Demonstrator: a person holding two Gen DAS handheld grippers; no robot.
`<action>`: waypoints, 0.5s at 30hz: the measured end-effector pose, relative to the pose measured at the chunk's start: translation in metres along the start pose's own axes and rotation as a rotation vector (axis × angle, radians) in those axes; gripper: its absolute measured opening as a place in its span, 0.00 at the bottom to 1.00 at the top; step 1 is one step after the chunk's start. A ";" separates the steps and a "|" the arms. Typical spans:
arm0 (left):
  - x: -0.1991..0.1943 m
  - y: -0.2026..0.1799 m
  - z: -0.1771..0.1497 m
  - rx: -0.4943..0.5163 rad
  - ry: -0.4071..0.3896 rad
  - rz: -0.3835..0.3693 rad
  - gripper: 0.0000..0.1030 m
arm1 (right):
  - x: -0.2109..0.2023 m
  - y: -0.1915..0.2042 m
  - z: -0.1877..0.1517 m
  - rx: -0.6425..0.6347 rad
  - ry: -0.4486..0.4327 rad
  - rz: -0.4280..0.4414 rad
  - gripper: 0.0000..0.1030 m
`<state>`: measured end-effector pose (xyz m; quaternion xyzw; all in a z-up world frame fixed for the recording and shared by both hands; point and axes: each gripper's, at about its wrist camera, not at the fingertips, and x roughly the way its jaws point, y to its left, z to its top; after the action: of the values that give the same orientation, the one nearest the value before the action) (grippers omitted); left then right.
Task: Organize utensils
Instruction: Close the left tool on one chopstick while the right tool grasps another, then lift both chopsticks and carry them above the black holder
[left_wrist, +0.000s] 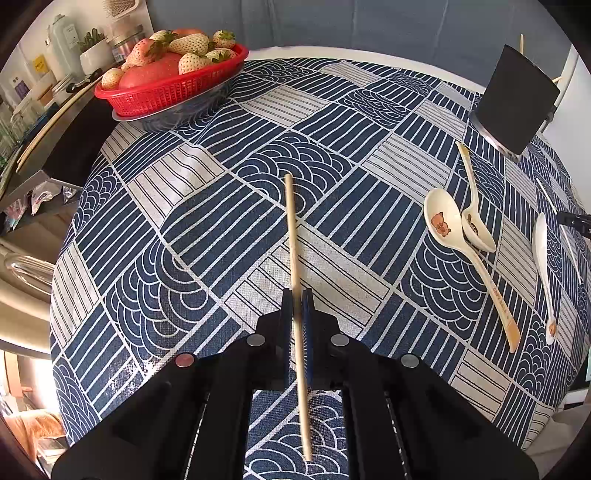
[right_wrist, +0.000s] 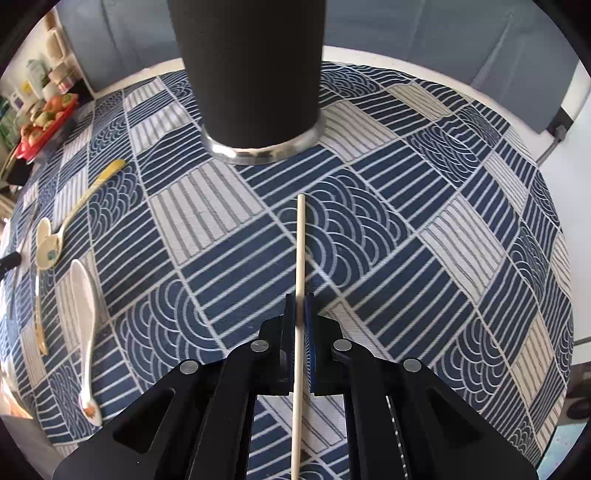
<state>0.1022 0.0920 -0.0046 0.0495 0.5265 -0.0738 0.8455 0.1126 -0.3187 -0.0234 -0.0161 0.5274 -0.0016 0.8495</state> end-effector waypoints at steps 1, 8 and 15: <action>0.001 0.000 0.002 0.016 0.000 0.010 0.05 | 0.000 -0.006 -0.001 0.016 0.001 0.008 0.05; 0.012 -0.006 0.024 0.136 0.013 0.058 0.05 | -0.006 -0.034 -0.010 0.054 0.033 -0.041 0.05; 0.020 -0.008 0.049 0.204 -0.009 0.105 0.05 | -0.022 -0.069 -0.017 0.105 0.019 -0.129 0.05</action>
<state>0.1526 0.0750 -0.0013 0.1625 0.5093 -0.0825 0.8411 0.0882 -0.3876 -0.0089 -0.0053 0.5325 -0.0840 0.8422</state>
